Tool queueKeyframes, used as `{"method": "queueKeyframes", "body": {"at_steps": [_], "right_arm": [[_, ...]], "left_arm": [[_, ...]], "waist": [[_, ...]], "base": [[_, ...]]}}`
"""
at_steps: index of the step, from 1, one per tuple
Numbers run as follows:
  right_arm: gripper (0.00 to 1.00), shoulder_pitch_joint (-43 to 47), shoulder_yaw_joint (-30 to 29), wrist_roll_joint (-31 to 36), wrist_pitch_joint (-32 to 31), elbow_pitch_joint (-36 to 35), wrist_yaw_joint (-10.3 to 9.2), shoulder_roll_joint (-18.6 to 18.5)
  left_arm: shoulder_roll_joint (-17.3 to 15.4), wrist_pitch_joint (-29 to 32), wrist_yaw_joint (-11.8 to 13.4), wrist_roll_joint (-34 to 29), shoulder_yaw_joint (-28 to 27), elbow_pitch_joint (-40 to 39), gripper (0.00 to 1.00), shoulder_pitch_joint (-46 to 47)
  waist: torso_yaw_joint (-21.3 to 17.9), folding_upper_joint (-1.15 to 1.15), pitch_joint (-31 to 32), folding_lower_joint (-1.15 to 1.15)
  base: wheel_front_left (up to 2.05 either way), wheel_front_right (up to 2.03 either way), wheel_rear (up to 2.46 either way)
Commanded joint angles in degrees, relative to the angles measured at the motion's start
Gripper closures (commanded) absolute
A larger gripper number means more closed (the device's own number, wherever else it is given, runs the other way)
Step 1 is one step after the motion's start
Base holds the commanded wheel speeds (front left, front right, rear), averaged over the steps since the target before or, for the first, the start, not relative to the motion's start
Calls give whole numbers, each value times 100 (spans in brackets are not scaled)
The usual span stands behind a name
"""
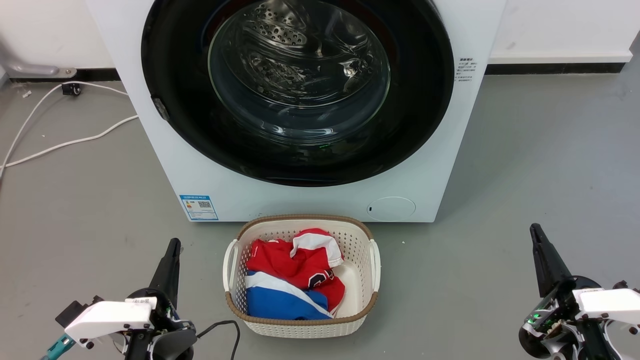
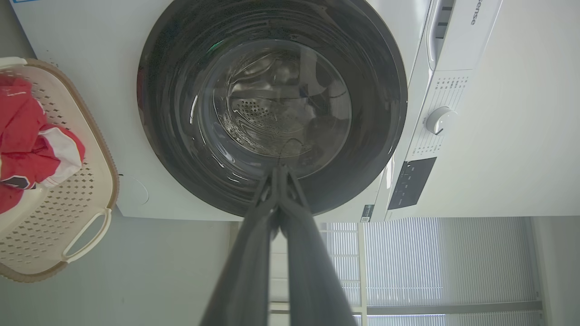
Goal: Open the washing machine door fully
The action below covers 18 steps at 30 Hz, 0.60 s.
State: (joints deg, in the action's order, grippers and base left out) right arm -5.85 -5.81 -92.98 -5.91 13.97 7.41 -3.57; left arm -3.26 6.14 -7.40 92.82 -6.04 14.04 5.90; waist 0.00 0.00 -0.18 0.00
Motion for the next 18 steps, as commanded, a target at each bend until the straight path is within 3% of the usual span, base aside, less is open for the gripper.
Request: {"method": "queueKeyframes", "body": {"at_steps": [1,18], "right_arm": [[100,-62,-11,31,-15,6,15,20],[100,-65,-30,46,-28,7,15,32]], "left_arm": [[5,16,-16,-38,-19,7,100,55],[16,19,-16,-37,-31,7,100,57]], "waist": [[0,0,0,0],[0,0,0,0]], "base": [[0,0,0],[0,0,0]]}}
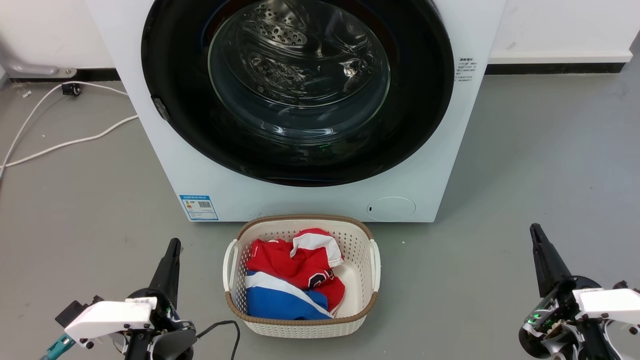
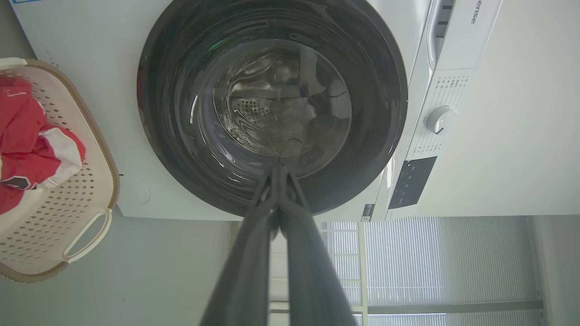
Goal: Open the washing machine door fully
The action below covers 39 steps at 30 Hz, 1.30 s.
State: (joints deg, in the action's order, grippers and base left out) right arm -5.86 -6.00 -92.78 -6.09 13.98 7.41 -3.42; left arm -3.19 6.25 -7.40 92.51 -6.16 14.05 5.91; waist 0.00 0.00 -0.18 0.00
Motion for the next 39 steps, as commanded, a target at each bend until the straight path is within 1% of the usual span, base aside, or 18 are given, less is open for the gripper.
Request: {"method": "queueKeyframes", "body": {"at_steps": [1,8,9,17,23,29,33,39], "right_arm": [[100,-63,-10,25,-9,6,15,18],[100,-64,-15,29,-16,6,15,23],[0,8,-5,6,0,15,-1,4],[0,112,166,63,190,-99,0,10],[0,155,319,382,368,-154,1,-32],[0,165,338,1132,522,-217,1,-48],[0,184,312,1777,616,-300,2,-35],[0,246,275,2709,752,-441,3,-1]], "left_arm": [[9,8,-16,-6,-19,6,100,56],[12,13,-16,-11,-24,6,100,57],[3,7,0,0,-1,15,0,-7],[11,-183,0,-81,236,-39,0,-44],[-34,-365,-1,-375,423,-145,0,-32],[-45,-518,-2,-1077,466,-319,0,-22],[-51,-616,-3,-1590,492,-449,0,-15],[-151,-754,-4,-2423,581,-602,0,2]], "waist": [[0,0,0,0],[0,0,0,0],[0,0,0,0],[-3,0,-3,0],[1,0,-6,0],[6,0,-9,0],[8,0,-10,0],[16,0,-5,0]], "base": [[0,0,0],[0,0,0],[0,0,0],[0,0,0],[0,0,0],[0,0,0],[0,0,0],[0,0,0]]}}
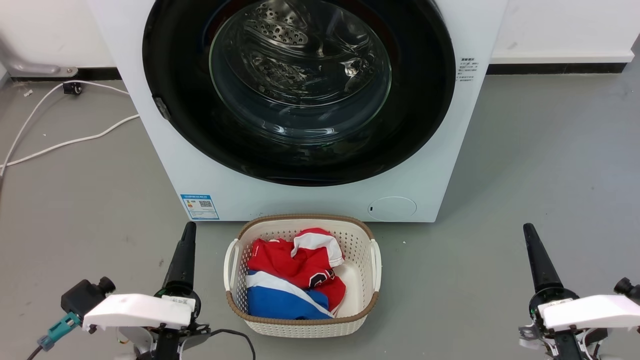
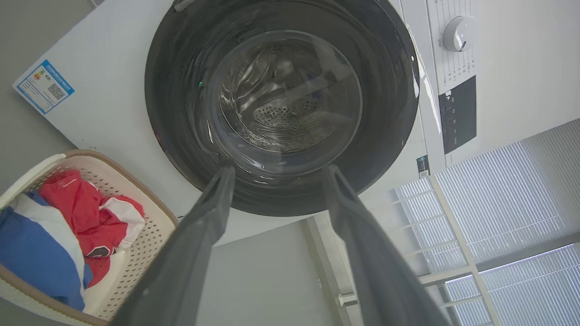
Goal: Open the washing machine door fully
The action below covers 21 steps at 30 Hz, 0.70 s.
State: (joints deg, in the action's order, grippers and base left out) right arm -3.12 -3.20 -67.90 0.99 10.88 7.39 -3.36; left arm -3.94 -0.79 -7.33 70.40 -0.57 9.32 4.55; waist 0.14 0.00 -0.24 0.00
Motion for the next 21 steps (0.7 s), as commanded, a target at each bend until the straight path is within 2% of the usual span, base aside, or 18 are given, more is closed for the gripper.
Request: {"method": "queueKeyframes", "body": {"at_steps": [1,10,21], "right_arm": [[0,-17,-2,379,66,-152,5,-4],[0,75,-7,1794,245,-311,6,12],[0,153,43,2959,318,-423,8,25]], "left_arm": [[-86,-72,-11,-346,37,-149,0,140],[-247,-260,-13,-1505,258,-273,0,151],[-387,-469,-14,-2571,405,-264,0,156]], "waist": [[4,0,2,0],[15,0,11,0],[18,0,14,0]], "base": [[0,0,0],[0,0,0],[0,0,0]]}}
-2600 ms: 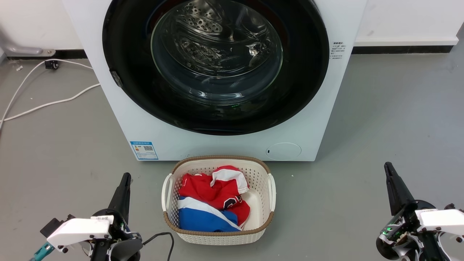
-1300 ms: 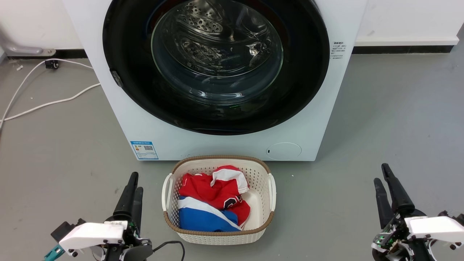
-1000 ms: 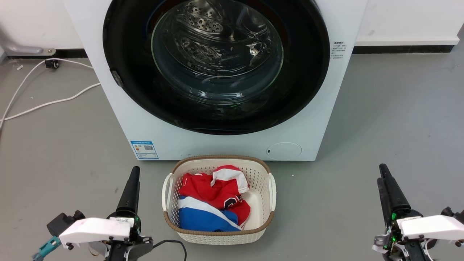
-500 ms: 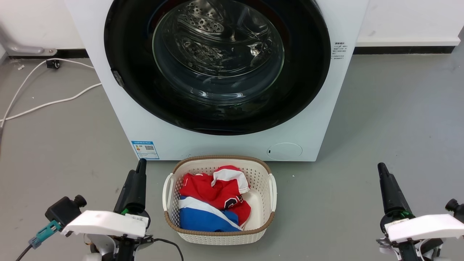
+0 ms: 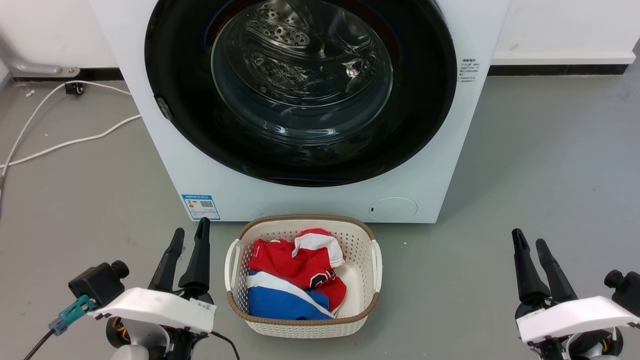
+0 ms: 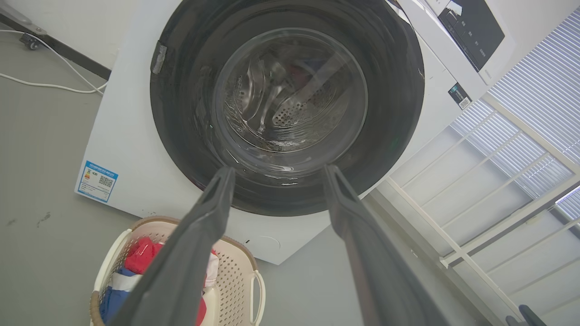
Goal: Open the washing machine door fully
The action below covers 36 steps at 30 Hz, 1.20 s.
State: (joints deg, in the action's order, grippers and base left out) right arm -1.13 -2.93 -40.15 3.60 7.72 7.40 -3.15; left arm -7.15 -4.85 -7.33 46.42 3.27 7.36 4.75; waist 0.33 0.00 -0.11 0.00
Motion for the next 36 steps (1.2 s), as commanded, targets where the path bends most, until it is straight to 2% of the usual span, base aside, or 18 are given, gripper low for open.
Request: {"method": "queueKeyframes", "body": {"at_steps": [1,19,36], "right_arm": [[0,-37,21,266,62,-117,7,5],[0,102,97,1706,78,-298,9,13],[0,233,57,2527,160,-423,10,21]], "left_arm": [[-71,-78,-14,-248,34,-54,0,134],[-157,-372,-15,-1493,167,89,0,151],[-237,-600,-17,-2275,321,246,0,179]], "waist": [[0,0,2,0],[27,0,22,0],[55,0,50,0]], "base": [[0,0,0],[0,0,0],[0,0,0]]}}
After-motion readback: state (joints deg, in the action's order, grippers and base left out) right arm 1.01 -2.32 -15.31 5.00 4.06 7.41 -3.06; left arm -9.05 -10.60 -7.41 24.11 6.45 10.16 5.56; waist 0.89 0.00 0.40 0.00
